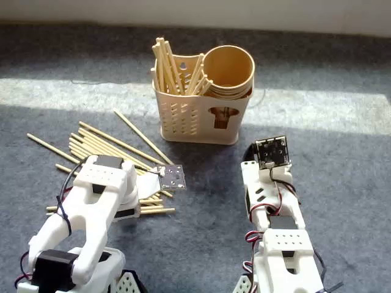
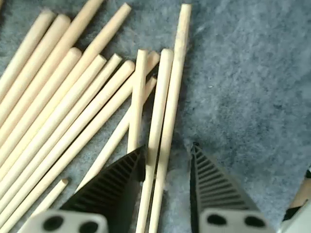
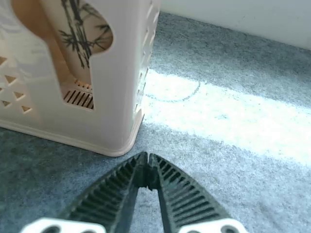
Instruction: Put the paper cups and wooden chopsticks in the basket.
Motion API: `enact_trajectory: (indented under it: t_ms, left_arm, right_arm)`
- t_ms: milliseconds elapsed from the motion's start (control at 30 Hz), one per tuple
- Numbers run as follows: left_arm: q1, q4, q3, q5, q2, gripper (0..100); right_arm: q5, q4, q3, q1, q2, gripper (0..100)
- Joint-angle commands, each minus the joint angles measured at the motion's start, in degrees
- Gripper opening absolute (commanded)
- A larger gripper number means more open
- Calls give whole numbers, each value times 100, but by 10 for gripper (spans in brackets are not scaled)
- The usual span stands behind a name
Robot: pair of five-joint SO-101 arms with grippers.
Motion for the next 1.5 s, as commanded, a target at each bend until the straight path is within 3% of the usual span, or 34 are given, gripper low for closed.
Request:
enact_trajectory:
  t_ms: [0, 433, 633, 800, 1033, 1467]
  left_arm:
    - [92, -114, 4, 53, -189, 127]
    - [101, -97, -22, 53, -198, 19]
    - [66, -97, -145, 62, -198, 50]
    - [75, -141, -532, 1029, -198, 204]
    - [92, -985, -251, 897, -136, 179]
    - [101, -1029, -75, 905, -145, 108]
  right_arm:
    - [53, -180, -92, -66, -84, 23]
    - [53, -180, -92, -66, -84, 23]
    - [53, -180, -92, -66, -84, 23]
    - [53, -180, -92, -66, -84, 23]
    - [53, -180, -92, -66, -84, 23]
    - [53, -180, -92, -66, -84, 23]
